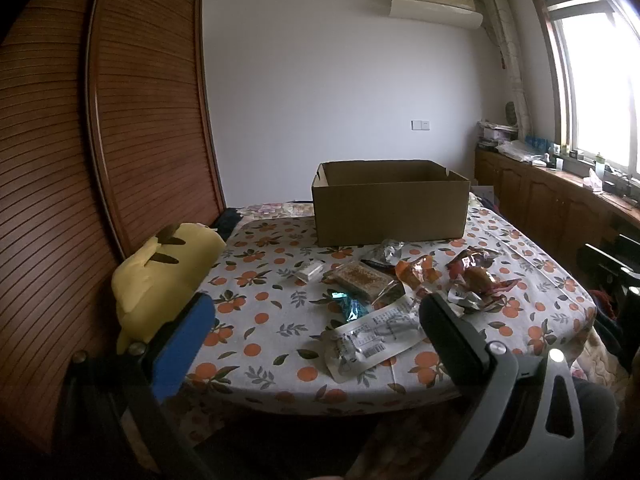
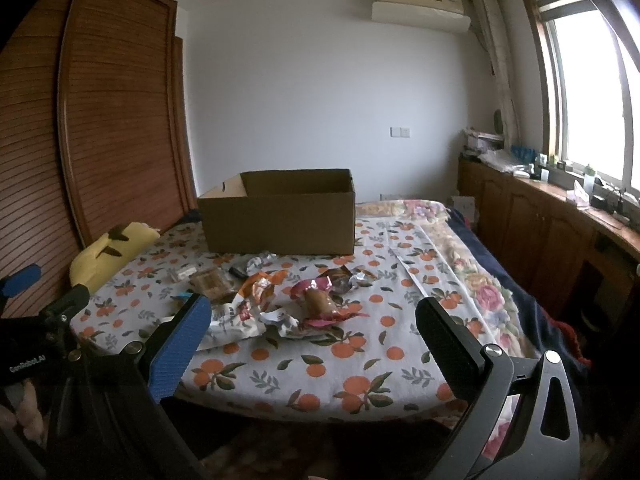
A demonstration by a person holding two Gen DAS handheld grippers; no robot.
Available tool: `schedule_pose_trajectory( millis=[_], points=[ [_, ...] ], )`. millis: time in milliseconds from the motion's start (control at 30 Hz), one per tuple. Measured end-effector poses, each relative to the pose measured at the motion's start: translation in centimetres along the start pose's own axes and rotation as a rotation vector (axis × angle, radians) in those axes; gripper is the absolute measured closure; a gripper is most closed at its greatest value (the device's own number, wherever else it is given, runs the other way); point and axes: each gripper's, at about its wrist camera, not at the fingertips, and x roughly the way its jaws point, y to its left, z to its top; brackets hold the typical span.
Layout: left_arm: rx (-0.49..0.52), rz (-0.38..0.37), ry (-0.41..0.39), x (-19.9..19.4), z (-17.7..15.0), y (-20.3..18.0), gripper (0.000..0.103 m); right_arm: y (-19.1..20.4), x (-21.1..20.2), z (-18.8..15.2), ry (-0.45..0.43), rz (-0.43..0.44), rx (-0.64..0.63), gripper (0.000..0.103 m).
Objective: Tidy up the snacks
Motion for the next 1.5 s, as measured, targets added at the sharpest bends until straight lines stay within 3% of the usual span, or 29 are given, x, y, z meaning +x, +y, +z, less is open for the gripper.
schedule_pose_trajectory(
  millis=[1500],
  points=[
    [-0.003,0.001,-0.008,-0.08,0.3,0.28,0.0,-0.59,0.04,0.1,-0.005,0.003,0.014,0.0]
  ],
)
